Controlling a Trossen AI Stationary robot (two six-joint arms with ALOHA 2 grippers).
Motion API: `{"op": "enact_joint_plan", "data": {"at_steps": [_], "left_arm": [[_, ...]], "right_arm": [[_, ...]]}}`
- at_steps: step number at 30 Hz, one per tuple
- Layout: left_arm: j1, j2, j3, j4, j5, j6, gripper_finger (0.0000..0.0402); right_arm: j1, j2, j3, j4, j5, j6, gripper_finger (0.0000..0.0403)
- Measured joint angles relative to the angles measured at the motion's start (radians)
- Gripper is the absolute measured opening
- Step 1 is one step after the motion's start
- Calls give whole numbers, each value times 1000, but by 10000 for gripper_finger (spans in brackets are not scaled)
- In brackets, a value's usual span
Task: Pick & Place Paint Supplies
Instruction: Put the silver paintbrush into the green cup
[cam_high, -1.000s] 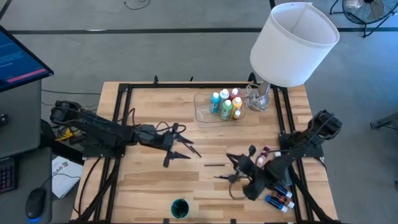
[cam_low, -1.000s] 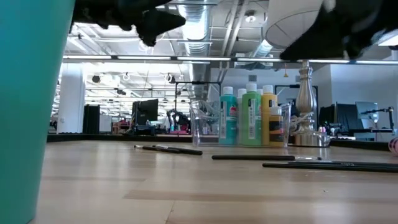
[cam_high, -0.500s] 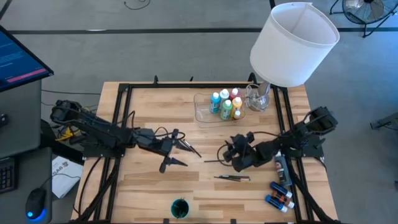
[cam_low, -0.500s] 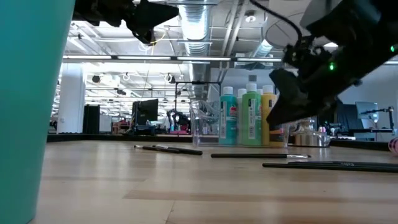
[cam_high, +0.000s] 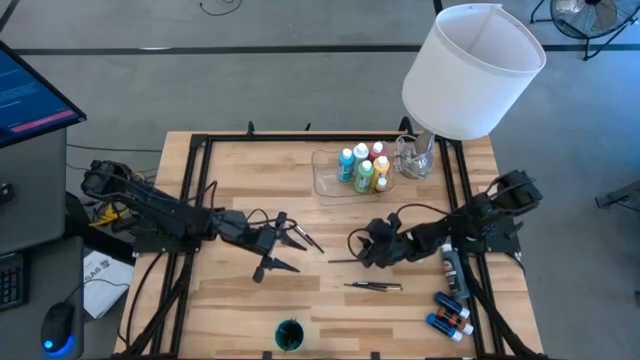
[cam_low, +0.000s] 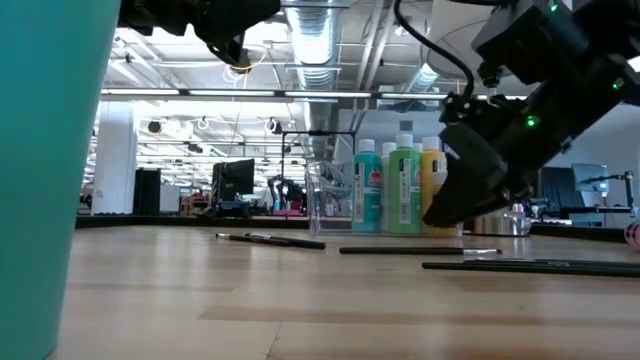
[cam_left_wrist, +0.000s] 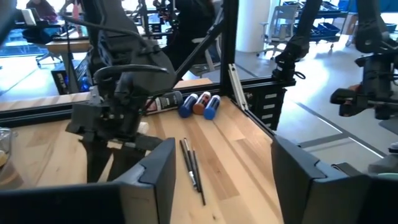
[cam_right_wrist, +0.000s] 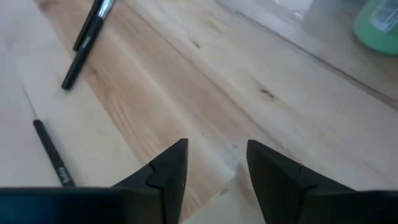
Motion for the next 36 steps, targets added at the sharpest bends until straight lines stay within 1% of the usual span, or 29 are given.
{"op": "enact_joint_plan", "data": {"at_steps": [4,7,10,13,18,25,32,34,36], "left_arm": [[-7,0,0,0,0,0,157],[-7,0,0,-1,0,0,155],[-6,0,1,-3,0,0,154],[-6,0,1,-5,0,0,153],[-6,0,1,-6,0,0,153],[-6,0,1,-6,0,0,153],[-6,0,1,-9,0,0,153],[-6,0,1,-11,0,0,153],[-6,0,1,-13,0,0,153]], "right_arm": [[-3,33,0,2,-9,4,144],[-3,84,1,38,-3,4,136],[0,129,2,88,15,4,133],[0,145,4,110,18,-17,135],[-1,126,3,110,-9,-94,140],[1,77,0,95,-38,-105,136],[17,72,0,110,-19,-109,129],[29,72,0,138,-5,-150,127],[48,71,0,192,33,-197,126]]}}
